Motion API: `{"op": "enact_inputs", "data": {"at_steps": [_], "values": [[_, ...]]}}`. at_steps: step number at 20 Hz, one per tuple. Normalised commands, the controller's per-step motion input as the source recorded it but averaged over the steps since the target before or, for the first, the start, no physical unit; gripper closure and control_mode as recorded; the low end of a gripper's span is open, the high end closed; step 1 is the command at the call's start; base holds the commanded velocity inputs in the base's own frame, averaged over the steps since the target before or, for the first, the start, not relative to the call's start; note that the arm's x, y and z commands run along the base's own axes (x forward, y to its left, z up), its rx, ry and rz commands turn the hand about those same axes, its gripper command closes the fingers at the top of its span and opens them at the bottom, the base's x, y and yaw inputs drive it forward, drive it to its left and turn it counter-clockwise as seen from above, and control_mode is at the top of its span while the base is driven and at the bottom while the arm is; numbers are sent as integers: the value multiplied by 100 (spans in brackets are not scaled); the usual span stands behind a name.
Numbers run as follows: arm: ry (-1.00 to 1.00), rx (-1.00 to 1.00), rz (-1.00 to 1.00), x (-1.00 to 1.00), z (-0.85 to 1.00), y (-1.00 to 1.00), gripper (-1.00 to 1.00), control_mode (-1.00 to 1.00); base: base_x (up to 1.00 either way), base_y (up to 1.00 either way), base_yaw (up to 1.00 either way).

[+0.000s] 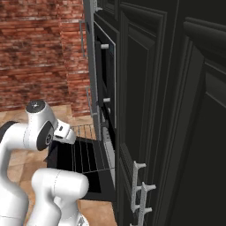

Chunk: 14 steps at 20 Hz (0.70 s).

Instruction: Place the fish on the rack of the oven, and slide the rack back inside. Close the oven door.

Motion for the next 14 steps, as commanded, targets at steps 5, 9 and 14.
{"op": "enact_inputs", "data": {"at_steps": [5, 9, 14], "values": [[0, 0, -6, 45, -34, 30, 100, -100, 0, 0, 0], [0, 0, -3, 78, -31, 28, 100, -100, 0, 0, 0], [0, 0, -1, 72, -23, 22, 100, -100, 0, 0, 0]]}}
